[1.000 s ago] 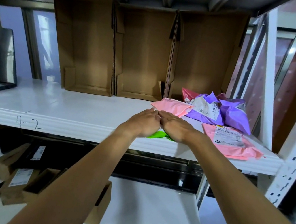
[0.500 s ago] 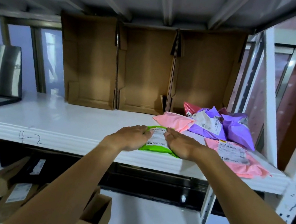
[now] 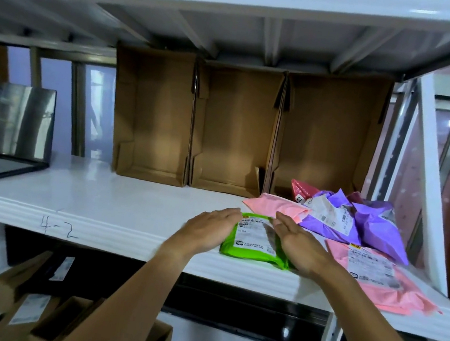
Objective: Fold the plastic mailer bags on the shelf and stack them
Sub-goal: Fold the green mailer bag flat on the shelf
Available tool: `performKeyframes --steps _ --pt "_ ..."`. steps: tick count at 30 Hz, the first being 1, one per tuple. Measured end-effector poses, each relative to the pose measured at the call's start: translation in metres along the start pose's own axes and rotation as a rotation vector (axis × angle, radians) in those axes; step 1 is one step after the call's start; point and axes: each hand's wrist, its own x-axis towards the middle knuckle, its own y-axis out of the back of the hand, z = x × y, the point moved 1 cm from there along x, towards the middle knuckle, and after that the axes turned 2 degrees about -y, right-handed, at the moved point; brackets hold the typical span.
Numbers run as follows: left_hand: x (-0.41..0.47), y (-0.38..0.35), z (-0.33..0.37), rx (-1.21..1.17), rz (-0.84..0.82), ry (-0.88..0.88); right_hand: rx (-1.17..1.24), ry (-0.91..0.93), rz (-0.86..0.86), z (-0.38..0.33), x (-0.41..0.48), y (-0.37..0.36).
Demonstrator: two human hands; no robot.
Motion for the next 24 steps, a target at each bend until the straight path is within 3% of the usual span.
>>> performKeyframes --steps 6,14,16,20,24 --pt "-0.004 -0.011 0.001 0.117 0.051 -0.150 -0.190 0.303 0.100 -0.002 -0.008 -0.006" --pt "-0.002 -0.009 -0.001 0.134 0.039 -0.111 -0.297 0.157 0.051 -0.025 0.000 -0.002" --pt "-0.003 -0.007 0.002 0.136 0.038 -0.089 -0.350 0.153 0.132 -0.033 0.006 -0.003" --pt "-0.003 -0.007 0.004 0.136 0.047 -0.082 -0.516 0.138 0.454 -0.037 0.011 -0.023" --pt "-0.003 -0.007 0.004 0.142 0.050 -0.095 -0.484 0.192 0.452 -0.035 0.006 -0.026"
